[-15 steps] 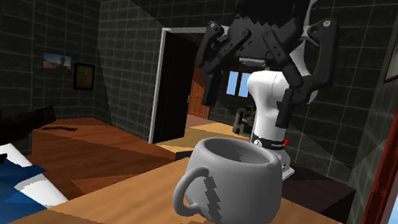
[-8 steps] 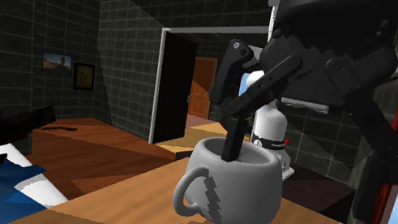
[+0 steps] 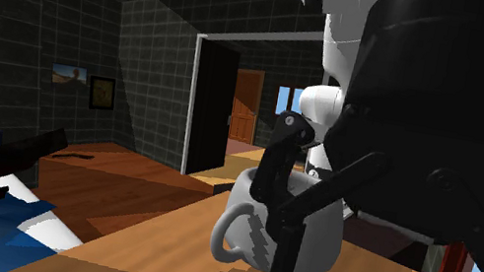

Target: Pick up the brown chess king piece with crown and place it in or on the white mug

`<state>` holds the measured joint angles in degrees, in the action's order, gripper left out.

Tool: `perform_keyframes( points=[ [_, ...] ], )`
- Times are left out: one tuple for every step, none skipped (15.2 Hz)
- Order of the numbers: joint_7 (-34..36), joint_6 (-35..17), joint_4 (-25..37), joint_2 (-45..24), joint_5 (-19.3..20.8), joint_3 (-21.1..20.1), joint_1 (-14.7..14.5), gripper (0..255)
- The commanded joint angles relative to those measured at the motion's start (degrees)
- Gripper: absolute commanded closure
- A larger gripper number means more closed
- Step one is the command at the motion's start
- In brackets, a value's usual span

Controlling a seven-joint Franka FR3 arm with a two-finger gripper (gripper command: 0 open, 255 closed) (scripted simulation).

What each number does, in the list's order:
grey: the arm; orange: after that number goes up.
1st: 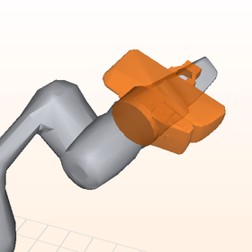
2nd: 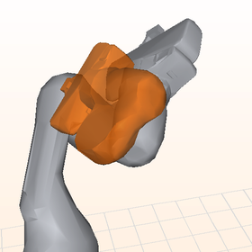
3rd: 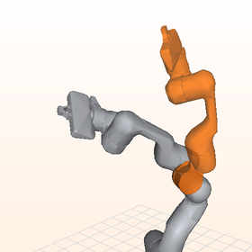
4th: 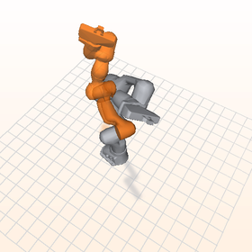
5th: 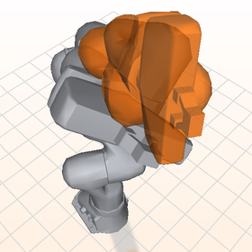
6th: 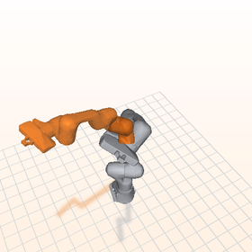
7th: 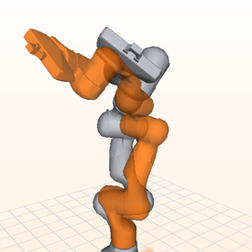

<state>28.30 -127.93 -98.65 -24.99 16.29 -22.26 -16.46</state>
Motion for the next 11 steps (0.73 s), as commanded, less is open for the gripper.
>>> perform_keyframes(
  points=[
    [0.3,-1.1,-0.3,-0.9,0.5,0.3,-0.1,0],
    [0.4,-1.4,-0.3,-1.2,0.6,0.3,-0.2,0],
    [0.4,-1.4,-0.3,-1.2,0.6,0.3,-0.2,0],
    [0.4,-1.4,-0.3,-1.2,0.6,0.3,-0.2,0],
    [0.4,-1.4,-0.3,-1.2,0.6,0.3,-0.2,0],
    [0.4,-1.4,-0.3,-1.2,0.6,0.3,-0.2,0],
    [0.4,-1.4,-0.3,-1.2,0.6,0.3,-0.2,0],
    [0.4,-1.4,-0.3,-1.2,0.6,0.3,-0.2,0],
    [0.4,-1.4,-0.3,-1.2,0.6,0.3,-0.2,0],
    [0.4,-1.4,-0.3,-1.2,0.6,0.3,-0.2,255],
    [0.4,-1.4,-0.3,-1.2,0.6,0.3,-0.2,255]
  ],
)
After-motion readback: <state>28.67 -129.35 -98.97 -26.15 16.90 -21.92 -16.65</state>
